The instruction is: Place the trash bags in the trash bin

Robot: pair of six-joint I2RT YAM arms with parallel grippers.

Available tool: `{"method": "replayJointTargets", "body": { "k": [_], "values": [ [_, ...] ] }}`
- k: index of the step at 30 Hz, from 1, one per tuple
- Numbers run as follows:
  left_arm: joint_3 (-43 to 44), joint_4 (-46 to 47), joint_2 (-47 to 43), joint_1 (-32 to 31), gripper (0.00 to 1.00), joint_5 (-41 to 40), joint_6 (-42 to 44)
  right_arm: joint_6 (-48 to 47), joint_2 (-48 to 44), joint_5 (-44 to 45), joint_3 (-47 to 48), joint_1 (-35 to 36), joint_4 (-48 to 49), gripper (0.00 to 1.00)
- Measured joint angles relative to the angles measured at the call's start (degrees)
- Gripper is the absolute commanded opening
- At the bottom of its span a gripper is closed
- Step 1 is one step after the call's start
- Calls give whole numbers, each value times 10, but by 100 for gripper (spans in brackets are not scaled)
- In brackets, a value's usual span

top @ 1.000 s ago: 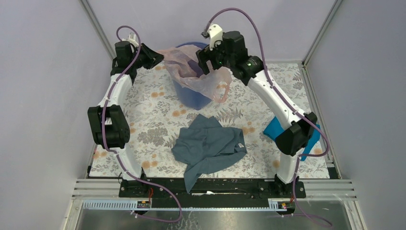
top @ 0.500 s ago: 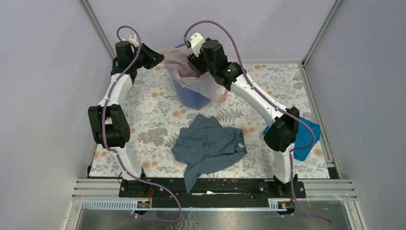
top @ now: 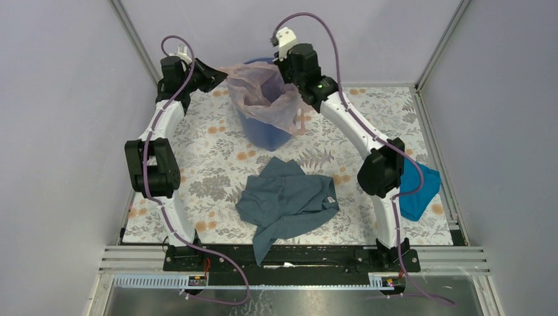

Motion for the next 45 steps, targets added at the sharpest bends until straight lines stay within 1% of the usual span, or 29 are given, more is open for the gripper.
{"method": "replayJointTargets", "body": {
  "k": [2,5,9,12,13,14,17,19,21,23,25,28,30,32,34,38,41,45],
  "values": [
    [0,28,11,0,0,1,-13,35,6,-36,0,-22,18,19],
    [0,76,30,0,0,1,-39,87,18,-84,4,-55,45,13],
    [-5,144,52,-1,0,2,-71,127,31,-112,8,-84,69,15],
    [-9,183,63,-2,0,2,-89,144,34,-122,8,-93,86,5],
    [-9,196,67,-3,0,2,-95,152,34,-125,8,-94,95,5],
    [-10,206,70,-3,0,3,-102,158,34,-128,8,-94,102,9],
    [-14,240,80,-6,5,9,-125,182,34,-149,8,-97,112,34],
    [-20,253,81,-6,13,11,-136,194,34,-162,9,-98,107,45],
    [-26,263,81,-7,21,12,-138,200,33,-171,12,-99,76,58],
    [-33,266,80,-8,27,11,-137,210,25,-174,11,-99,23,71],
    [-42,261,80,-8,28,10,-132,218,5,-171,-5,-99,-16,78],
    [-51,250,80,-8,28,8,-130,217,-60,-160,-69,-98,-75,88],
    [-55,248,80,-10,31,8,-131,216,-108,-158,-112,-96,-90,92],
    [-65,247,75,-12,31,7,-134,220,-151,-160,-146,-95,-94,94],
    [-83,245,64,-16,28,4,-135,235,-192,-162,-179,-93,-93,95],
    [-139,236,25,-33,26,-14,-139,273,-269,-182,-257,-92,-68,97],
    [-200,234,-24,-56,26,-50,-139,280,-303,-187,-306,-91,-56,98],
    [-283,235,-108,-108,27,-102,-140,278,-307,-178,-329,-91,-60,100]
  ]
}}
